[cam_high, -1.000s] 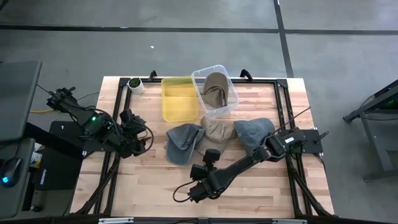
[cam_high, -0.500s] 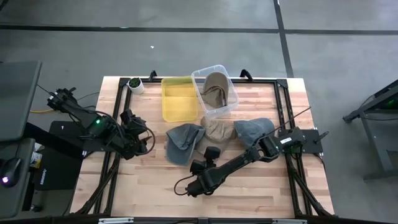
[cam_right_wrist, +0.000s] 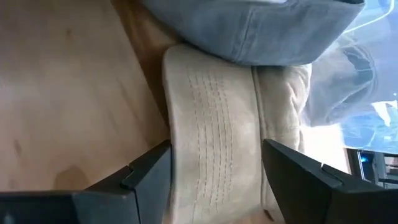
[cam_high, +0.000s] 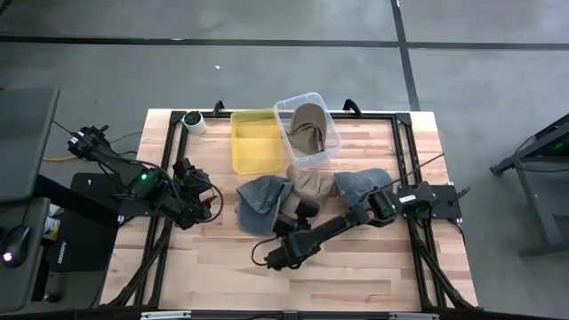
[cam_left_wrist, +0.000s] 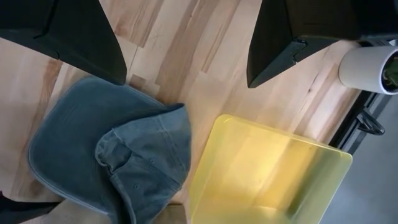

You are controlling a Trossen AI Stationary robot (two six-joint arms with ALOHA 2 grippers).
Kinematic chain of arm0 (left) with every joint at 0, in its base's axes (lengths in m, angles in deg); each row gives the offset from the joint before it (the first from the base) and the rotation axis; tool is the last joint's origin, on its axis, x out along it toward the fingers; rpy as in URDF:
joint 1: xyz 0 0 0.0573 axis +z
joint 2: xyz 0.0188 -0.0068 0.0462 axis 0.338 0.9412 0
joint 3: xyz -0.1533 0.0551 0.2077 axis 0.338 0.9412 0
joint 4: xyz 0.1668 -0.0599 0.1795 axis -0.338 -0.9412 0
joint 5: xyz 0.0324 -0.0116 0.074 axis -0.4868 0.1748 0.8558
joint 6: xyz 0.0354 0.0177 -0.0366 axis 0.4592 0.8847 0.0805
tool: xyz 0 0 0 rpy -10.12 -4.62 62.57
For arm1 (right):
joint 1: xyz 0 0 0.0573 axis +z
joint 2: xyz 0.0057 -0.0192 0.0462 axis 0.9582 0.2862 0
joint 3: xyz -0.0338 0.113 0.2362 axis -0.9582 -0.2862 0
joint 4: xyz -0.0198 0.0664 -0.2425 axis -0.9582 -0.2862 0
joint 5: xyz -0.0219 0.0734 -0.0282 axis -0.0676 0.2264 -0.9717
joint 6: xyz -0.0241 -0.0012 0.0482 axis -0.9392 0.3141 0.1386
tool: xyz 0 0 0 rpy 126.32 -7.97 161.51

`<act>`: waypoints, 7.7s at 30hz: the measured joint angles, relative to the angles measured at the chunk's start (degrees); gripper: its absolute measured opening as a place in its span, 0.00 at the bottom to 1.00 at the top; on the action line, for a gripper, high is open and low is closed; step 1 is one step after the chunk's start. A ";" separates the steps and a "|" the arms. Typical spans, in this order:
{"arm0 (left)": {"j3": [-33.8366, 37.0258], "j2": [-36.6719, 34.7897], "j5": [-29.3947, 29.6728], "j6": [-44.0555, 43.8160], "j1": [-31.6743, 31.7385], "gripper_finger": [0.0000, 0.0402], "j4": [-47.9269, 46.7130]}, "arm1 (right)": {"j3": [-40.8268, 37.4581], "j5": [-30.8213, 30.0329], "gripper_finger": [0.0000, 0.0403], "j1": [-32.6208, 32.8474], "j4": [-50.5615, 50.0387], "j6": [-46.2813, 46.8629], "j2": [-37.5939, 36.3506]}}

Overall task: Pick & Place hat
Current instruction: Put the brown cap into the transparent bin

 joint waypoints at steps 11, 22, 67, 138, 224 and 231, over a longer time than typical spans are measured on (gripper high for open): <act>0.00 0.00 0.19 0.17 0.00 0.77 -0.02 | 0.02 -0.93 0.59 -0.94 5.66 -3.10 0.73; 0.00 0.00 0.15 0.20 -0.02 0.77 -0.02 | -4.32 0.72 0.59 -2.93 6.31 0.68 1.16; 0.00 -0.02 -0.35 1.98 0.00 0.77 0.77 | 8.81 4.84 0.02 -2.60 -4.59 0.77 1.22; -9.22 -1.27 10.24 -7.34 0.00 0.77 -7.84 | 14.73 4.90 0.01 -18.85 2.74 -38.89 -43.01; -9.16 -1.29 7.41 -5.77 0.00 0.77 -6.95 | -6.49 45.25 0.01 -54.01 20.13 -48.09 -31.34; -9.16 -1.27 7.10 -5.77 0.00 0.77 -6.95 | -6.49 43.96 0.01 -54.06 20.23 -47.95 -28.57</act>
